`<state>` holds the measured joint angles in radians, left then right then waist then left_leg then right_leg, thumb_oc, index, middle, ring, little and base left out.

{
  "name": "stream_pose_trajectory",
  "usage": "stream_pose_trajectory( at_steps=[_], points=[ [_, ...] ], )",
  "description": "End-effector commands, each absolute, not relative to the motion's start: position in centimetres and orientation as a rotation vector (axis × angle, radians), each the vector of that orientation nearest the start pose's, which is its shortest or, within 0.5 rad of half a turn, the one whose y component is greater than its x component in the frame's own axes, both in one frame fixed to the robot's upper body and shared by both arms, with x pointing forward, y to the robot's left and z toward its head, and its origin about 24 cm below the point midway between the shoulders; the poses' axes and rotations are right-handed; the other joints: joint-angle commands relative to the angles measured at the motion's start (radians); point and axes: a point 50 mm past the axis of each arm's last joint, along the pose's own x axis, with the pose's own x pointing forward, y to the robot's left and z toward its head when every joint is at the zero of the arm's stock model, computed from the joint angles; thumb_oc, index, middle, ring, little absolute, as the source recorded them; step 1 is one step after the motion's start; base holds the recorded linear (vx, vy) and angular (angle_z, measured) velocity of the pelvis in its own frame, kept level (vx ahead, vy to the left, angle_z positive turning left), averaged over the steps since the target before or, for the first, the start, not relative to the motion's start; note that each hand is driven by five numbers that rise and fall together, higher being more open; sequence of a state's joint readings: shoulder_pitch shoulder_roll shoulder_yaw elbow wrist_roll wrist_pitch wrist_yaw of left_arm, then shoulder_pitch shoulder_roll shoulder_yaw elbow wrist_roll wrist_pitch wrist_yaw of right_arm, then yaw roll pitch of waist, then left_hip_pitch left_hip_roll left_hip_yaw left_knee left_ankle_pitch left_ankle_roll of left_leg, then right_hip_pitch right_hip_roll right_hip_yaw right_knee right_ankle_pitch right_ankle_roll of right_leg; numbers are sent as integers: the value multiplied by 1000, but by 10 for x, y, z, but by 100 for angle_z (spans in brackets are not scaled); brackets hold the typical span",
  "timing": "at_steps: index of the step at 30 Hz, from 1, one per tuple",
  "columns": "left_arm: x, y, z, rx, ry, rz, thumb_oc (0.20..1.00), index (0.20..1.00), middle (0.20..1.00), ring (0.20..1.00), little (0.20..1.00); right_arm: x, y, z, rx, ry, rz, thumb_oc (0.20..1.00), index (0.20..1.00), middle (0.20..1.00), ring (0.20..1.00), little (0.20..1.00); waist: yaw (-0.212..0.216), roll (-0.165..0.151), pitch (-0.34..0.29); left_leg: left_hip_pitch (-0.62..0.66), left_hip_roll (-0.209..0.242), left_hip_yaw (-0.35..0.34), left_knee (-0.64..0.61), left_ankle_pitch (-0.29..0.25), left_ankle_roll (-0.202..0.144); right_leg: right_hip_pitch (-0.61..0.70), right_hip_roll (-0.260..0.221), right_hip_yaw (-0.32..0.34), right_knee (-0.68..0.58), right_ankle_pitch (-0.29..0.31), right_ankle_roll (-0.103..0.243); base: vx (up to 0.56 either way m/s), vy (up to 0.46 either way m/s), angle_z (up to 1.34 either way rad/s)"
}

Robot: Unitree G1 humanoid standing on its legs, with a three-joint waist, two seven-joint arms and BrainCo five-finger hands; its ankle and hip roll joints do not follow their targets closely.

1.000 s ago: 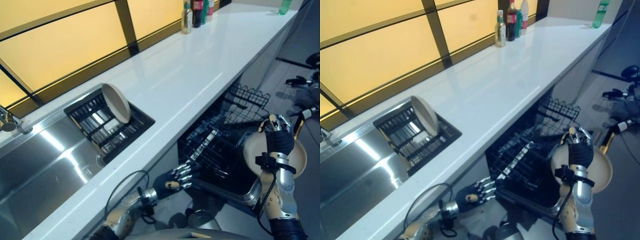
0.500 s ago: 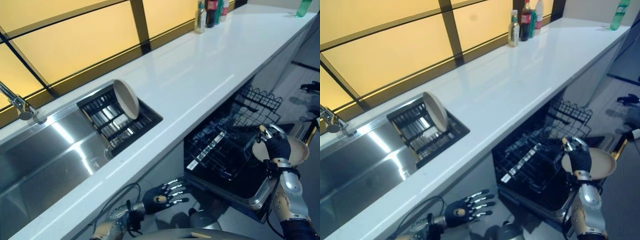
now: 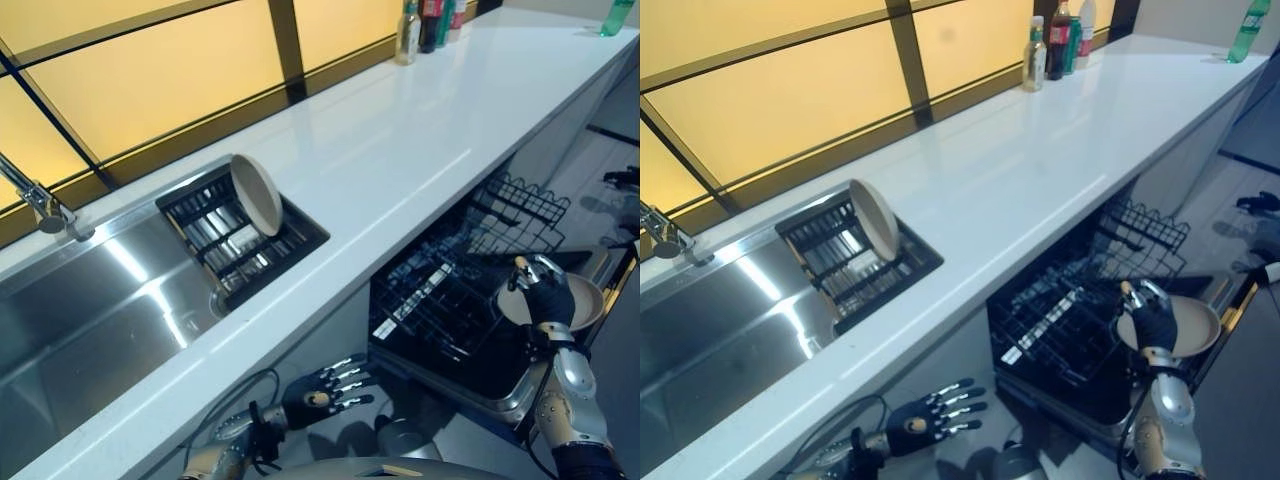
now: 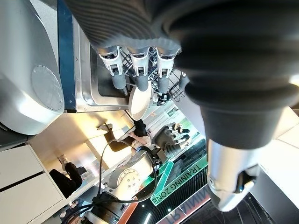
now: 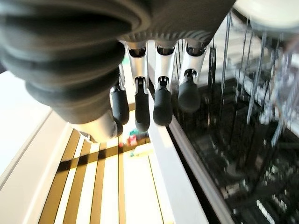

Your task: Pick up plates and place into dishwasher.

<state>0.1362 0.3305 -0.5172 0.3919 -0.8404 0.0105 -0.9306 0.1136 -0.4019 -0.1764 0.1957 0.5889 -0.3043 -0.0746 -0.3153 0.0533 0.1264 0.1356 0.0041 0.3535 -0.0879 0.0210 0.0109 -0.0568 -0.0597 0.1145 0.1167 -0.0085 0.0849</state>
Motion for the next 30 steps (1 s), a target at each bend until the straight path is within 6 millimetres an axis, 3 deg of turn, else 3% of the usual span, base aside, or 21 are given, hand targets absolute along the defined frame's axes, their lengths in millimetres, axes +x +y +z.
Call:
stream_pose_trajectory(
  at_steps=[1,3,6,12,30],
  points=[
    [149,118,-56,-709,416,-992,1000,1000,1000,1000,1000,211,-316,70,20,-283,-650,1000,1000,1000,1000,1000,-12,-41,-20,-58,-22,-26,282,-278,94,-154,-26,-17,113,54,107,23,32,0],
    [151,118,-55,-715,412,-980,1000,1000,1000,1000,1000,204,-331,64,-69,-220,-842,1000,1000,1000,1000,1000,-17,-38,-22,-56,-25,-26,281,-282,97,-159,-26,-15,115,62,110,29,34,0],
    [150,117,-57,-730,417,-970,1000,1000,1000,1000,1000,195,-348,51,-37,-130,-1007,1000,1000,1000,1000,1000,-18,-33,-24,-51,-29,-30,276,-286,99,-165,-28,-11,115,73,115,0,0,0],
    [147,116,-58,-726,445,-1007,1000,1000,1000,1000,1000,188,-370,37,-55,21,-1186,1000,1000,1000,1000,1000,8,-30,-28,-55,-29,-46,275,-276,98,-154,-36,-16,97,75,108,18,-23,1],
    [139,108,-60,-727,538,-1102,1000,1000,1000,1000,1000,161,-409,-7,259,233,-1393,1000,1000,1000,1000,1000,67,-26,-43,-45,-19,-93,277,-270,86,-111,-47,-70,83,54,85,32,-39,10]
  ],
)
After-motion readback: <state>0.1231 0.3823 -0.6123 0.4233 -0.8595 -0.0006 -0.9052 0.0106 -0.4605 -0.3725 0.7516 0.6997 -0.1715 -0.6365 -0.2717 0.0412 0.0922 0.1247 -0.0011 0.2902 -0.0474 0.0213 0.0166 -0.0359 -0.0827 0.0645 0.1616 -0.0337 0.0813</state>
